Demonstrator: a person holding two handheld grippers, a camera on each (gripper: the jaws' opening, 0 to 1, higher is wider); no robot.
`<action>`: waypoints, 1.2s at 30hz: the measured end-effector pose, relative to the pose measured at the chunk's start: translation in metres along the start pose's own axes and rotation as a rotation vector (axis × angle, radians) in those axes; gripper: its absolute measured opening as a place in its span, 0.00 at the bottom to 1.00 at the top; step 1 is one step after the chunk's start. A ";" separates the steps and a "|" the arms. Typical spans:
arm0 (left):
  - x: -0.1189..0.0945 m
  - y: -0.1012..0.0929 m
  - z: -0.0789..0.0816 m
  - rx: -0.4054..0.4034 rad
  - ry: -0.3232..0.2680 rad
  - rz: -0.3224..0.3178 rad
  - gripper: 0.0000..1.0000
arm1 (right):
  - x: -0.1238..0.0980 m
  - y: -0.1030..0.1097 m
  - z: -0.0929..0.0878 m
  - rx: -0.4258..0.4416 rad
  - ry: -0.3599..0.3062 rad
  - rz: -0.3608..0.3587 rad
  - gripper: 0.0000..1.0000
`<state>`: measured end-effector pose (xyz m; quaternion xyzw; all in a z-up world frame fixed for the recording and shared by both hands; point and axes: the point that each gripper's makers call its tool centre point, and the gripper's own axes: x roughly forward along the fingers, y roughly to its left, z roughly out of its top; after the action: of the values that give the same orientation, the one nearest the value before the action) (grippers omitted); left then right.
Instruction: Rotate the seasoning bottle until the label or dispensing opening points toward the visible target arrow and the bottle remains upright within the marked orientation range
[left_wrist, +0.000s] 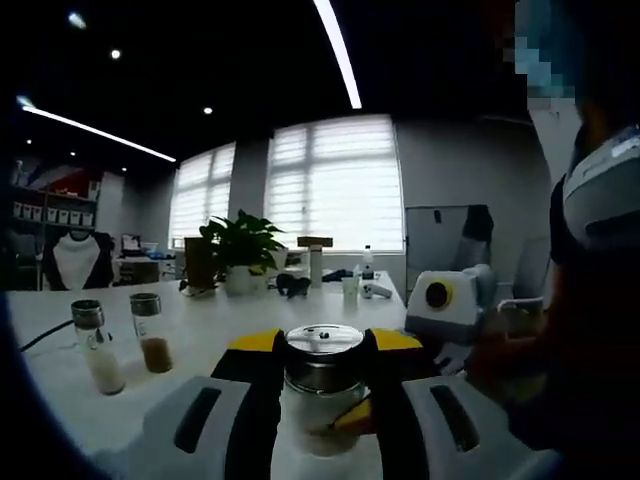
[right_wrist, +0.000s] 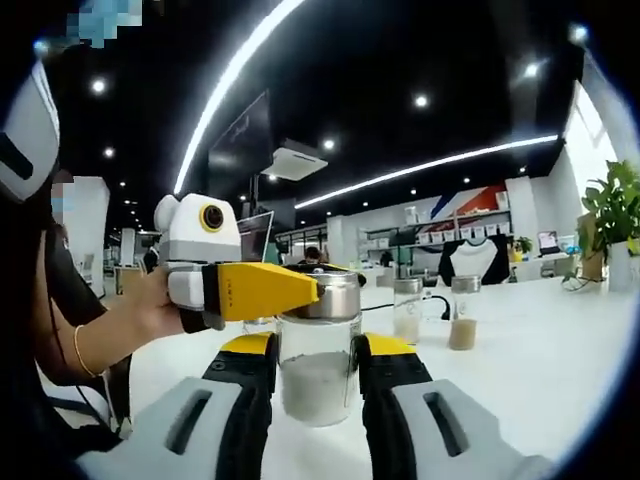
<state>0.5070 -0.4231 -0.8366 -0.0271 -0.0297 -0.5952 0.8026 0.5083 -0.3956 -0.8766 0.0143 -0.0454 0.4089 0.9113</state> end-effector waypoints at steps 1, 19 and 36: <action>0.001 0.002 -0.002 -0.006 -0.002 0.020 0.34 | 0.000 -0.002 -0.001 -0.011 0.008 -0.017 0.30; -0.003 0.022 -0.004 -0.036 -0.026 0.322 0.36 | 0.011 0.000 -0.007 0.006 0.005 -0.087 0.30; -0.004 0.023 -0.013 -0.024 -0.005 0.386 0.35 | 0.012 0.001 -0.014 -0.010 0.028 -0.103 0.30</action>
<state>0.5275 -0.4135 -0.8505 -0.0434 -0.0190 -0.4305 0.9014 0.5168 -0.3849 -0.8891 0.0065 -0.0338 0.3612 0.9318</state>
